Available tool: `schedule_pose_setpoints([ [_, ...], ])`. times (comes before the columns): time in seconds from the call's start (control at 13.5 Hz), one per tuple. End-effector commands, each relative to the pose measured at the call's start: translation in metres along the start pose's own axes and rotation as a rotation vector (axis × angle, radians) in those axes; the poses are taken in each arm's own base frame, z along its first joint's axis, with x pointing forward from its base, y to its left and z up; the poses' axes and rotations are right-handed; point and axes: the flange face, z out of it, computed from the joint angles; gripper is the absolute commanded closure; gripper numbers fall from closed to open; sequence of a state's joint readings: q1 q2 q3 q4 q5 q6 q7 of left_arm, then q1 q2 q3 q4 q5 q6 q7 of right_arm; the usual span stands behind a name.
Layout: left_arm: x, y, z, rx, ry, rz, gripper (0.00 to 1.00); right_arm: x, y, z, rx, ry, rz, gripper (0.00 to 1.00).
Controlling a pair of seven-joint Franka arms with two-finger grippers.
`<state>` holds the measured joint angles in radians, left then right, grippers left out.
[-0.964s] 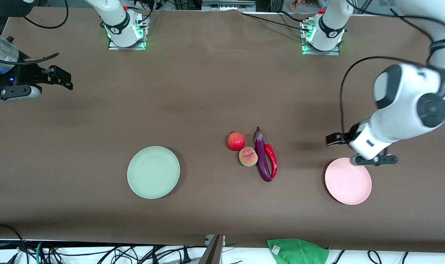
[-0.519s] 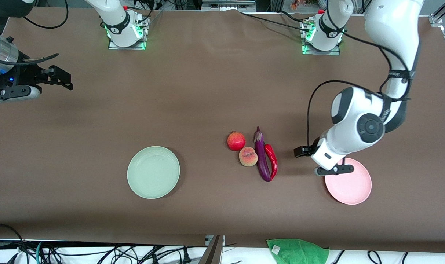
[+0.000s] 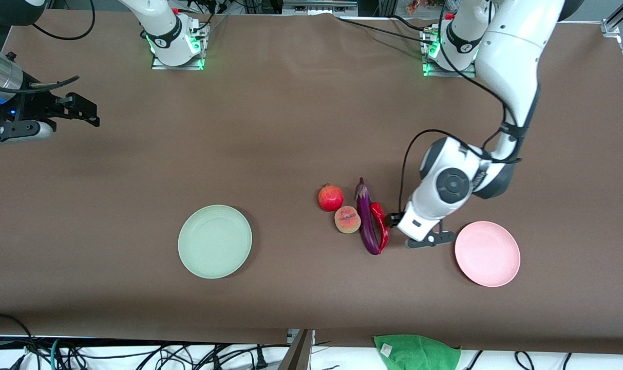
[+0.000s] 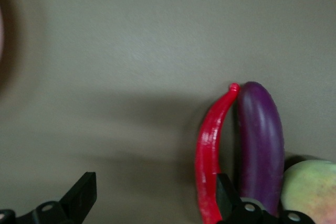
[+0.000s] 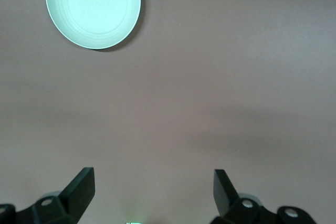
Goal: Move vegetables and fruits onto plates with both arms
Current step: 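Reach the left gripper toward the red chili pepper, then grasp the red chili with the left gripper and lift it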
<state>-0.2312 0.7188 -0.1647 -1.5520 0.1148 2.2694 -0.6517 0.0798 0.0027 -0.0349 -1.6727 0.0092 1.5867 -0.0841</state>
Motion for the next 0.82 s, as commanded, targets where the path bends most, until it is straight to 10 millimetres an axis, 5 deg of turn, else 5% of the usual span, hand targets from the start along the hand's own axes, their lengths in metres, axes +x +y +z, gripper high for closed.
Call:
schedule_pose_setpoints([
  [0.0,-0.017,0.019,0.025,-0.027,0.045,-0.048,0.00,-0.002,0.002,-0.002,0.017,-0.005,-0.001,0.00],
  [0.52,-0.027,0.028,0.052,0.054,0.115,-0.045,0.00,-0.003,0.003,0.000,0.017,-0.011,0.000,0.00],
  [0.74,-0.020,0.025,0.042,0.035,0.121,-0.070,0.00,-0.003,0.003,0.001,0.018,-0.012,0.002,0.00],
])
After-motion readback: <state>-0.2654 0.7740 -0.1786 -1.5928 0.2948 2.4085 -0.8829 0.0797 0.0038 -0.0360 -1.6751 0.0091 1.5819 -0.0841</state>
